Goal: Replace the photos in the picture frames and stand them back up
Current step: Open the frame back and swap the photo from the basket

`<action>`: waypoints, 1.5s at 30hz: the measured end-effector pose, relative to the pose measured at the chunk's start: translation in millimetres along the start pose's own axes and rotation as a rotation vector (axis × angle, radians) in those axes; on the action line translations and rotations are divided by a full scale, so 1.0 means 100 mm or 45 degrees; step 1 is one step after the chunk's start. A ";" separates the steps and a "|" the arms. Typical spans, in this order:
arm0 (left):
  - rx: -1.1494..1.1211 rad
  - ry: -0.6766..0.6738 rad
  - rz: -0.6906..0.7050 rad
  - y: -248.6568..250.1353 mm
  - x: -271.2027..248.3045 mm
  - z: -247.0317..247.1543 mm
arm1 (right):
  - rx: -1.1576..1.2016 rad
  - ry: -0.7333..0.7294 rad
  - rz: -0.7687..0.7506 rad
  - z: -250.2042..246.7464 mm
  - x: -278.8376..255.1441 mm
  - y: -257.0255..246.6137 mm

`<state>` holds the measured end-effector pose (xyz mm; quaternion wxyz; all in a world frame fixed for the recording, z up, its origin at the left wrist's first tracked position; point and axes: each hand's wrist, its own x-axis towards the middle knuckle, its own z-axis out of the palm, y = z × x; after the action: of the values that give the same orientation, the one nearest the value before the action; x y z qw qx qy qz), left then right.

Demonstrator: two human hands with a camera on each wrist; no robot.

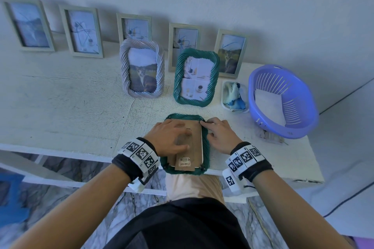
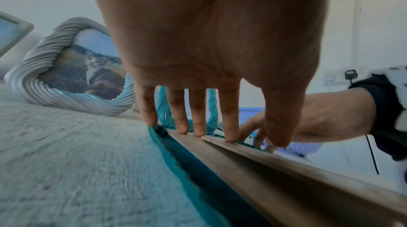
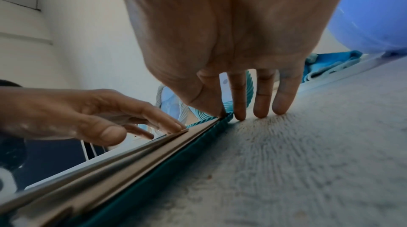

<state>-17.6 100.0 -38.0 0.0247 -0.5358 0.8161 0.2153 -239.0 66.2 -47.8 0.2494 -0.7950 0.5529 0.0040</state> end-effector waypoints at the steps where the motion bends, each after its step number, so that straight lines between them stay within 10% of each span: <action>1: -0.028 -0.006 0.006 -0.01 0.00 -0.02 | -0.010 -0.002 0.005 -0.01 -0.02 -0.02; 8: -0.274 0.339 -0.230 -0.24 -0.05 0.00 | -0.149 -0.007 -0.038 -0.01 -0.19 -0.21; 26: -0.981 0.351 -0.334 -0.36 0.00 0.02 | -0.219 -0.026 -0.031 0.02 -0.16 -0.25; 45: -0.669 0.393 -0.331 -0.37 -0.02 0.07 | -0.213 -0.016 -0.035 0.03 -0.17 -0.25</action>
<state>14.7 92.1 -56.1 -0.2109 -0.6499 0.6516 0.3296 -223.3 88.8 -35.6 0.1857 -0.8205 0.5382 0.0519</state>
